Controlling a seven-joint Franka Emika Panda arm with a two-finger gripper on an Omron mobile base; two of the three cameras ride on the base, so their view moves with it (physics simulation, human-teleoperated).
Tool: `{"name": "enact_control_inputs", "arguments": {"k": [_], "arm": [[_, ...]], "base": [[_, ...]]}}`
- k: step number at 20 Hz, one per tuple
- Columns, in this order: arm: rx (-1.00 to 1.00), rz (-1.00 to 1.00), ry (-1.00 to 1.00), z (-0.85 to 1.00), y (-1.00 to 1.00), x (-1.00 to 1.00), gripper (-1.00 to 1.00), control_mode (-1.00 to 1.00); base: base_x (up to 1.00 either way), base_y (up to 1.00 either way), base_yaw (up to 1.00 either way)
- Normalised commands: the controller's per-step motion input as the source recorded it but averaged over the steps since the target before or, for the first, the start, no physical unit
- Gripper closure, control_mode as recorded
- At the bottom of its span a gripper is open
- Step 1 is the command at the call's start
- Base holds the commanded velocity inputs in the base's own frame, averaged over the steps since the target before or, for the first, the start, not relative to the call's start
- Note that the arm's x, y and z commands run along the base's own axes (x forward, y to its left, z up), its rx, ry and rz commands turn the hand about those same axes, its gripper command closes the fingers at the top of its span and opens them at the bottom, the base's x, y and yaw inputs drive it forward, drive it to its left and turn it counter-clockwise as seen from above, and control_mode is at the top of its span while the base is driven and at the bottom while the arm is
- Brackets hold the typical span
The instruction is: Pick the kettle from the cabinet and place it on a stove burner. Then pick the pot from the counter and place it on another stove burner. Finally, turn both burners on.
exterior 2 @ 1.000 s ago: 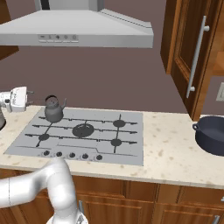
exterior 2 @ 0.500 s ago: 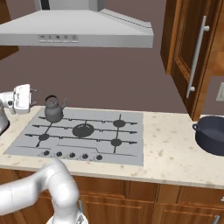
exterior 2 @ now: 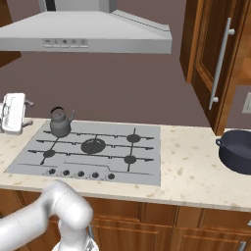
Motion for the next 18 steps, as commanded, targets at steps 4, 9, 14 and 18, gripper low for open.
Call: {"name": "enact_control_inputs", "arguments": {"k": [4, 9, 14, 18], "arm": [[0.23, -0.05, -0.08, 0.26, -0.28, -0.75, -1.00, -1.00], [0.17, 0.00, -0.06, 0.16, -0.38, -0.60, -1.00, -1.00], [0.10, 0.00, -0.10, 0.11, -0.46, -0.23, -1.00, -1.00], [0.11, 0.00, -0.06, 0.15, -0.46, -0.23, -1.00, -1.00]], "base": [[0.00, 0.00, 0.00], [0.00, 0.00, 0.00], [0.00, 0.00, 0.00], [0.00, 0.00, 0.00]]}}
